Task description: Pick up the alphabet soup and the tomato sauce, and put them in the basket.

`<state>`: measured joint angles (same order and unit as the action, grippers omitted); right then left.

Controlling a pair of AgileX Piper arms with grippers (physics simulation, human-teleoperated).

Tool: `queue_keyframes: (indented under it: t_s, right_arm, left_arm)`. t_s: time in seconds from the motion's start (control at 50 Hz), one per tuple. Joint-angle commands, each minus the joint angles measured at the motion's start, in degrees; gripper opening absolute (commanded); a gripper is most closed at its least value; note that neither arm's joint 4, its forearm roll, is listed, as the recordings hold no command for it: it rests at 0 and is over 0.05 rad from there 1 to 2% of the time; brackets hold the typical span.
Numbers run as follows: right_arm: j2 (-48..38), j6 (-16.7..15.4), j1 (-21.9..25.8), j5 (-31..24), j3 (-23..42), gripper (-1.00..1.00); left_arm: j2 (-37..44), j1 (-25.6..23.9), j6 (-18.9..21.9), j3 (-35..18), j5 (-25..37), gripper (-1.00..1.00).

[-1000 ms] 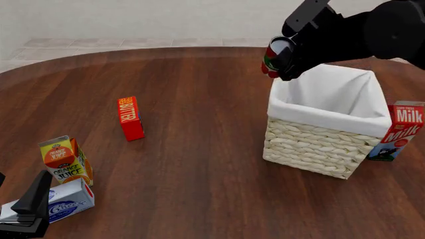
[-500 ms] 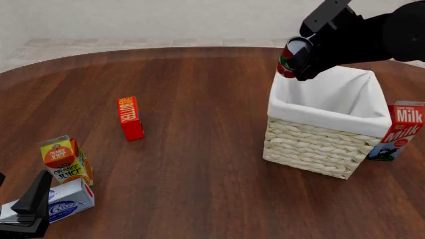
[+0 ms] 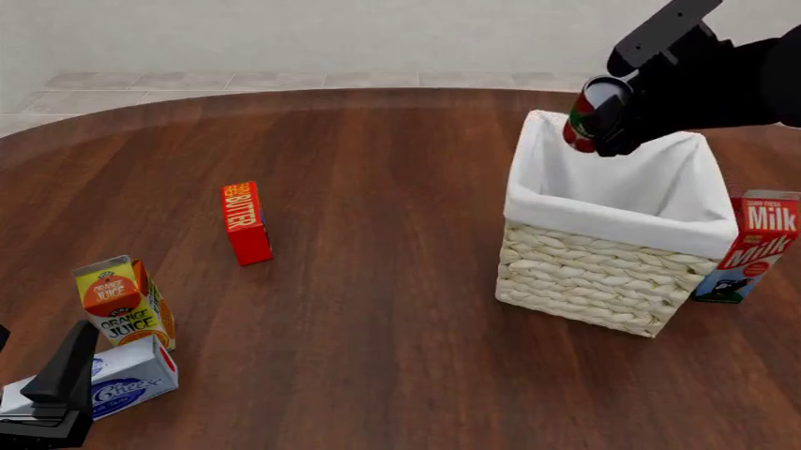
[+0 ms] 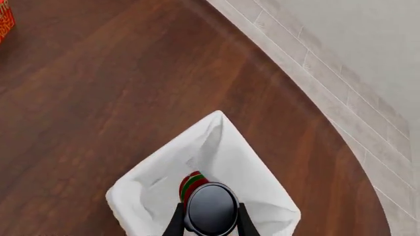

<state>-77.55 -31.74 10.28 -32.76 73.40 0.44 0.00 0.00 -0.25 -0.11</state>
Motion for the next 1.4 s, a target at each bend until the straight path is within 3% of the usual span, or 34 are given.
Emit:
queue_keyframes:
  t_s: [0.02,1.06,1.4]
  right_arm:
    - [0.6,1.29,-2.75,0.77,-1.38,-1.0]
    - [-0.77,-1.6,-13.75,3.92,-7.9,-1.0]
    - [-1.76,-2.21,-14.92,4.7,-9.81,-1.0]
  left_arm:
    - [0.0,0.0,0.0,0.0,0.0,1.0]
    - [0.0,0.0,0.0,0.0,0.0,1.0]
    - [0.0,0.0,0.0,0.0,0.0,1.0]
